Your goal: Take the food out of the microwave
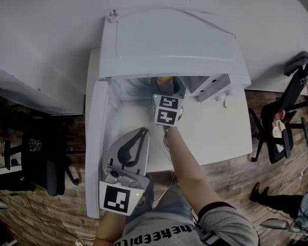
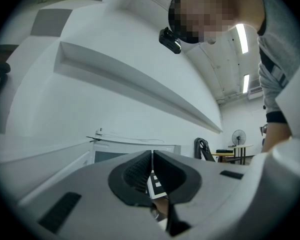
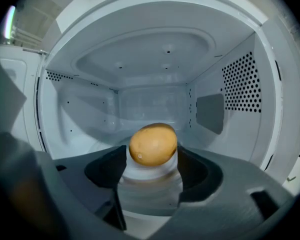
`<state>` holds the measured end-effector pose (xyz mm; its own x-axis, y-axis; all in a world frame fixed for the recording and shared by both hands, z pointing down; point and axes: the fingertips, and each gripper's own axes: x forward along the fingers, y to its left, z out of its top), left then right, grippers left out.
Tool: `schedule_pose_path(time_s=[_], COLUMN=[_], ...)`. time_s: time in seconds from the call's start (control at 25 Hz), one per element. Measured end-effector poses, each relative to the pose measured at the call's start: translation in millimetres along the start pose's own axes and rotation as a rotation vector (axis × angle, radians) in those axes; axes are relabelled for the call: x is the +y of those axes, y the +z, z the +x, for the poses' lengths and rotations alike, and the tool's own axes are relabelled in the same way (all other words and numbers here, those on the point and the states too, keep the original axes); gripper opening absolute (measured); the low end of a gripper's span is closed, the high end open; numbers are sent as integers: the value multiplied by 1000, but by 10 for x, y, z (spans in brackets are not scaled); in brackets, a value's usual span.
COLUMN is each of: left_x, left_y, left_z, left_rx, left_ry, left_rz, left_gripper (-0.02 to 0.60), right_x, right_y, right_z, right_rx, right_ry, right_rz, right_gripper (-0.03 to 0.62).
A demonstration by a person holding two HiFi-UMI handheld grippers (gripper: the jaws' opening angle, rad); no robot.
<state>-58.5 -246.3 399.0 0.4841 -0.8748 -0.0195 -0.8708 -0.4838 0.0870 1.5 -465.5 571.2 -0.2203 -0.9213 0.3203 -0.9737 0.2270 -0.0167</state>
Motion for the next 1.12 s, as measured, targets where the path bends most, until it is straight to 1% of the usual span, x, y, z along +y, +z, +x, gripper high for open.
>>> schedule_pose_path(time_s=[0.16, 0.44, 0.72, 0.96, 1.0, 1.12], left_x=[9, 30, 42, 62, 65, 85], left_y=[-9, -8, -11, -6, 13, 158], left_z=[-3, -19, -27, -36, -30, 18], left_rx=[6, 7, 15, 15, 6, -59], left_ry=[5, 15, 18, 26, 28, 42], left_rz=[2, 3, 3, -4, -2, 5], left_gripper=[14, 14, 14, 14, 14, 14], right_x=[-27, -12, 54, 115, 114, 92], right_y=[25, 46, 51, 25, 25, 33], right_z=[-13, -61, -224, -547, -612, -818], right_rx=[-6, -24, -30, -49, -53, -61], right_ry=[-19, 10, 92, 159, 166, 179], right_rz=[1, -24, -49, -59, -56, -49], right_gripper=[290, 277, 273, 270, 270, 270])
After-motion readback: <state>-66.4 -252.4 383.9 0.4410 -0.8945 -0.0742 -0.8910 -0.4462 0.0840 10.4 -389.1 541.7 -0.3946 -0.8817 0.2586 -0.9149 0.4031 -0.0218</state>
